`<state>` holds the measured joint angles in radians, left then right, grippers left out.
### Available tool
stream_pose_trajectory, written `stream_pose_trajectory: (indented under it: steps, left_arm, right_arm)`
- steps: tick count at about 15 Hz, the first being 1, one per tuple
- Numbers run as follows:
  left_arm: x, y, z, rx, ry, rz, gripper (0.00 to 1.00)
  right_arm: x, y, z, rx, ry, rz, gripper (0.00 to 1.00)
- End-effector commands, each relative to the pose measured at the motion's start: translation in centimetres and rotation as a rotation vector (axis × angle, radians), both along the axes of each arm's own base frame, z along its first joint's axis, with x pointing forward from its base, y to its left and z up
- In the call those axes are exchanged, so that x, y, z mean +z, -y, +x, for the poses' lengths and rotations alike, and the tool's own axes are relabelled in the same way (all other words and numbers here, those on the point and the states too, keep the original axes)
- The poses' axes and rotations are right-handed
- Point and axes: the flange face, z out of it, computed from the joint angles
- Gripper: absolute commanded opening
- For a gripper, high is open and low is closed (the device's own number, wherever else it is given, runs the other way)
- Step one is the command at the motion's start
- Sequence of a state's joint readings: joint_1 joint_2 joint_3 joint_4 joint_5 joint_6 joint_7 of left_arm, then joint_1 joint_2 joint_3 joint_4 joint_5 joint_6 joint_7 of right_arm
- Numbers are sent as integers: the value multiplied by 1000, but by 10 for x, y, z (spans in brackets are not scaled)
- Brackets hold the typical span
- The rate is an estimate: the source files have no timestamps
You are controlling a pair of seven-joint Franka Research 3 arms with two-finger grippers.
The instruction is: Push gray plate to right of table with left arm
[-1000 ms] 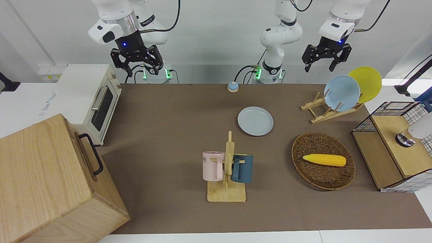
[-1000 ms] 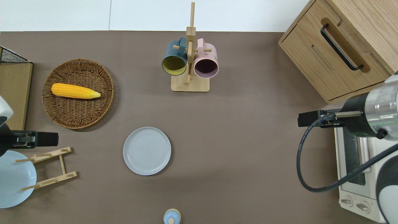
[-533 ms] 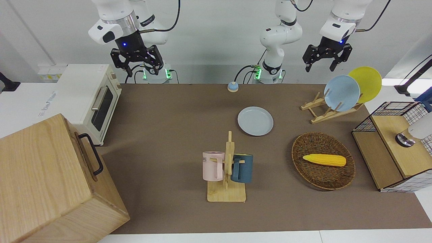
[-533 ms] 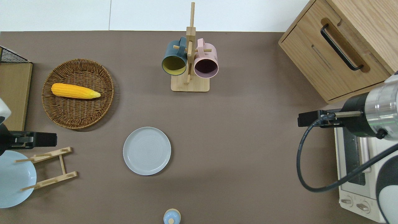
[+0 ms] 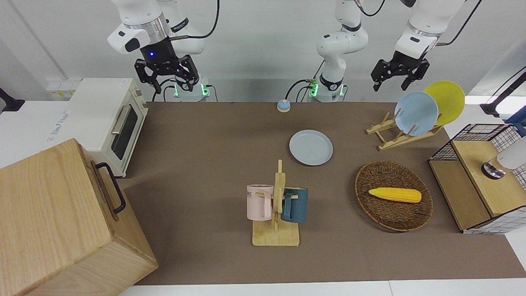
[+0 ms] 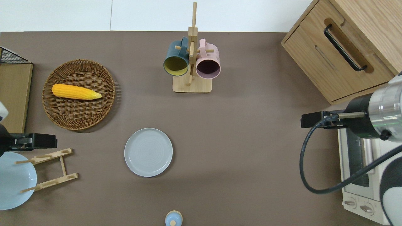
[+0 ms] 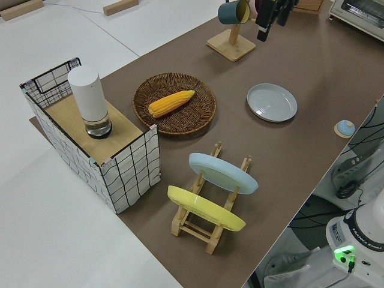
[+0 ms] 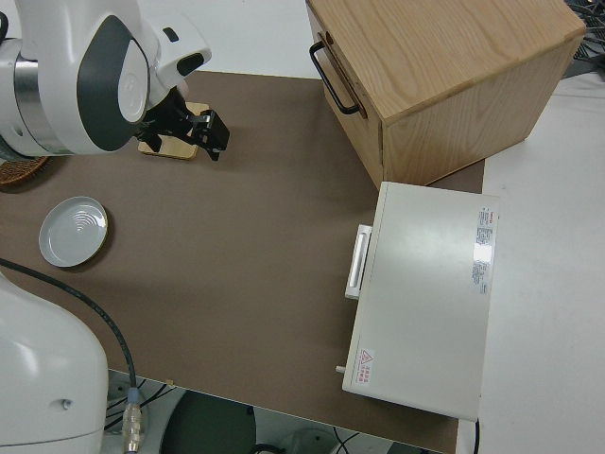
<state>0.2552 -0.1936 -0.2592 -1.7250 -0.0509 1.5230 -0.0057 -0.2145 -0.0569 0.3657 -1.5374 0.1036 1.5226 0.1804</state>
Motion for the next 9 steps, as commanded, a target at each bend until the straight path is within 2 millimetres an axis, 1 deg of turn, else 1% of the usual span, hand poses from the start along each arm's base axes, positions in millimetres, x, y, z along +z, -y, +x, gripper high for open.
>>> stream_pose_trajectory:
  steps: [1, 5, 9]
  left_arm:
    - [-8, -2, 1, 6, 16, -17, 989]
    - [-15, 0, 6, 9, 42, -38, 989]
    - [-16, 0, 6, 8, 41, -38, 991]
  right_arm:
    - [3, 0, 1, -2, 0, 18, 996]
    - [3, 0, 1, -2, 0, 18, 996]
    - [3, 0, 1, -2, 0, 18, 996]
